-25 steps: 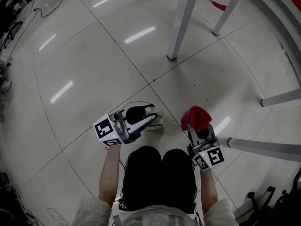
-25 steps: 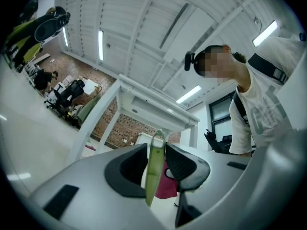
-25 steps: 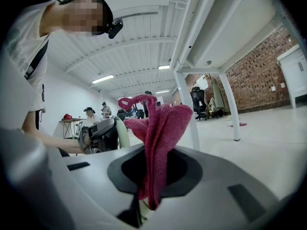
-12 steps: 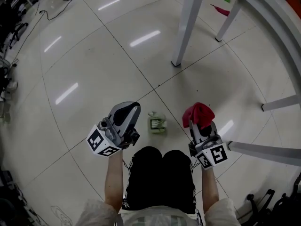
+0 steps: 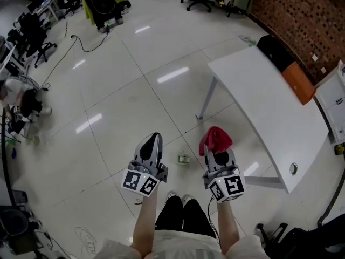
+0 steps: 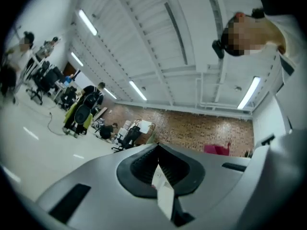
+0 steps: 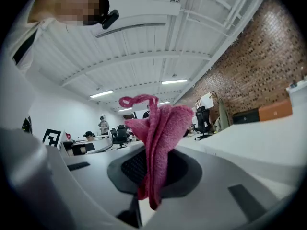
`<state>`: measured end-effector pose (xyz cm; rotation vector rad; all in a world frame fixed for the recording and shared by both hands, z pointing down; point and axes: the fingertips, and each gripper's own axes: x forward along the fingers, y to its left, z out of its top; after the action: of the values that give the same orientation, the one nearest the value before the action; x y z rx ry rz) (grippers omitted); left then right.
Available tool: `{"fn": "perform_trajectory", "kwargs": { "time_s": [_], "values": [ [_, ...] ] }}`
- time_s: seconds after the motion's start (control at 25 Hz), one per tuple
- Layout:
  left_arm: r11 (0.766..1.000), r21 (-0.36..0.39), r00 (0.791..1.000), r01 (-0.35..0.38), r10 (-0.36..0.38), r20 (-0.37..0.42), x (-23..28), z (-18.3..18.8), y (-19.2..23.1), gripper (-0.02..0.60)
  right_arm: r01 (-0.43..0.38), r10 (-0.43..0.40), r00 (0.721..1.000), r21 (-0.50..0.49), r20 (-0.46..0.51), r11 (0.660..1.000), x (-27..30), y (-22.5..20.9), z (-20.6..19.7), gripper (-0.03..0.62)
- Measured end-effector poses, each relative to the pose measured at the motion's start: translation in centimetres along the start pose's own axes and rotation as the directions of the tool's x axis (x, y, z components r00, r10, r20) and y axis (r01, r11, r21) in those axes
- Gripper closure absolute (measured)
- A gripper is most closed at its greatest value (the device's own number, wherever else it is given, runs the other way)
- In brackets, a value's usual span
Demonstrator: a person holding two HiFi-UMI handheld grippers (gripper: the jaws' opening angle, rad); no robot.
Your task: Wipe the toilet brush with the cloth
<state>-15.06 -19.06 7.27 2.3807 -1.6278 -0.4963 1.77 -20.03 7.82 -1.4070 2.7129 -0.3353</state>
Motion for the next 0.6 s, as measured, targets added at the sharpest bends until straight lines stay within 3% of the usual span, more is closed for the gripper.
{"fn": "perform_trajectory", "kwargs": {
  "time_s": [0.08, 0.16, 0.28, 0.44, 0.6],
  "values": [
    [0.996, 0.093, 0.997, -0.020, 0.027, -0.076, -0.4, 6.0, -3.3, 0.577, 0.046, -0.046, 0.999, 0.000, -0.019, 0.999, -2.1, 2.9, 7.6, 0.563],
    [0.993, 0.120, 0.993, -0.014, 0.028, -0.116, -1.1, 9.1, -5.5, 0.577, 0.063, -0.062, 0.998, 0.027, -0.031, 0.998, -3.8, 4.8, 11.3, 0.563],
    [0.997, 0.075, 0.991, 0.013, -0.002, -0.135, -3.4, 9.9, -7.0, 0.578, 0.075, -0.071, 0.996, 0.068, -0.059, 0.995, -6.3, 6.7, 10.8, 0.563],
    [0.996, 0.059, 0.982, 0.071, -0.059, -0.180, -7.7, 8.6, -8.3, 0.577, 0.068, -0.065, 0.992, 0.029, -0.105, 0.997, -10.1, 9.8, 8.6, 0.563],
    [0.997, 0.033, 0.989, 0.069, -0.064, -0.133, -10.9, 9.4, -9.9, 0.577, 0.054, -0.049, 0.994, 0.051, -0.093, 0.997, -13.4, 11.9, 8.2, 0.563]
  ]
}}
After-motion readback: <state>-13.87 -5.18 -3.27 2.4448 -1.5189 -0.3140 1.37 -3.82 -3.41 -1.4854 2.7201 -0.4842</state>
